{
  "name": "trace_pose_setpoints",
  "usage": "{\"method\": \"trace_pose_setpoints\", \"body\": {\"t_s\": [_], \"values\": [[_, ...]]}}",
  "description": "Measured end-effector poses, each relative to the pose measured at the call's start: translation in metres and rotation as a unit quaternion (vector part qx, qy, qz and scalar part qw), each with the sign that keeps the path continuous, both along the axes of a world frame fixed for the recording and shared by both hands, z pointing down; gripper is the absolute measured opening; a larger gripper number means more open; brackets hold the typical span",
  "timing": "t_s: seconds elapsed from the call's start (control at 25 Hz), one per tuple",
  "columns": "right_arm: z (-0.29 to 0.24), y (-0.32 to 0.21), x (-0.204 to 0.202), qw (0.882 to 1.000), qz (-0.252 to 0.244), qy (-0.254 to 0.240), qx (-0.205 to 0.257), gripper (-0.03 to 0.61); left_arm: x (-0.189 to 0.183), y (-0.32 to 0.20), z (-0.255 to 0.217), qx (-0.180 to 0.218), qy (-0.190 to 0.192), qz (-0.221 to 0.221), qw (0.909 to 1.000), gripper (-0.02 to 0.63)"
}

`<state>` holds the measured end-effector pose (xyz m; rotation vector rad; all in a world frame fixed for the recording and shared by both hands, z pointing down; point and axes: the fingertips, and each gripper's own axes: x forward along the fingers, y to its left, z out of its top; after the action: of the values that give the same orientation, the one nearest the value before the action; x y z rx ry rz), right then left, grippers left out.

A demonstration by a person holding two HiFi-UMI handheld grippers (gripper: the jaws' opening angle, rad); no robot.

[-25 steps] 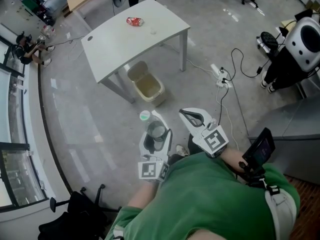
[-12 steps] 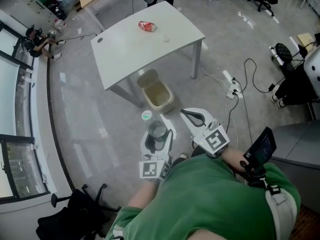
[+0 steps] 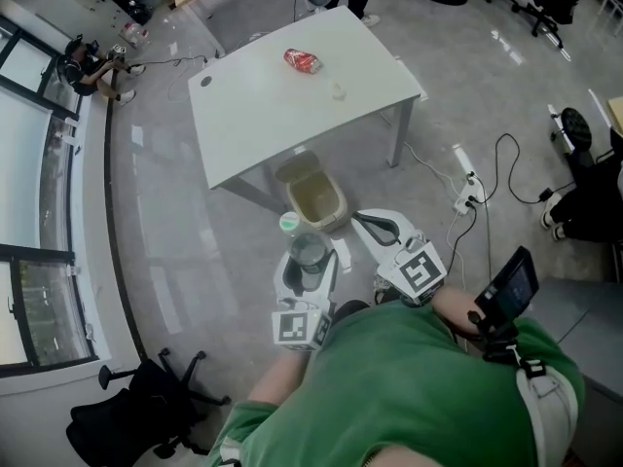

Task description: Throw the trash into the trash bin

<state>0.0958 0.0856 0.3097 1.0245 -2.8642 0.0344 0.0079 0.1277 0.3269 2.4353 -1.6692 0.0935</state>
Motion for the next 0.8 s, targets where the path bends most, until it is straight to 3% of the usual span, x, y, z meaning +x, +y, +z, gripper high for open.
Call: {"method": "trace_pose_setpoints", "body": {"t_s": [0.2, 0.52, 0.8], "values": [[-0.003, -0.023, -0.002, 0.999, -0.042, 0.005, 0.019, 0.003, 0.004, -0.022, 0.002, 0.008, 0.001, -0.027, 0.9996, 0.328], [0.006, -0.049, -0.011, 0.999, -0.050, -0.005, 0.006, 0.003, -0.009, -0.042, 0.011, -0.008, -0.004, -0.049, 0.9988, 0.328], [0.014, -0.071, -0.037, 0.999, -0.050, 0.006, -0.009, 0.005, -0.031, -0.071, 0.014, -0.003, 0.005, -0.039, 0.9992, 0.328]]}}
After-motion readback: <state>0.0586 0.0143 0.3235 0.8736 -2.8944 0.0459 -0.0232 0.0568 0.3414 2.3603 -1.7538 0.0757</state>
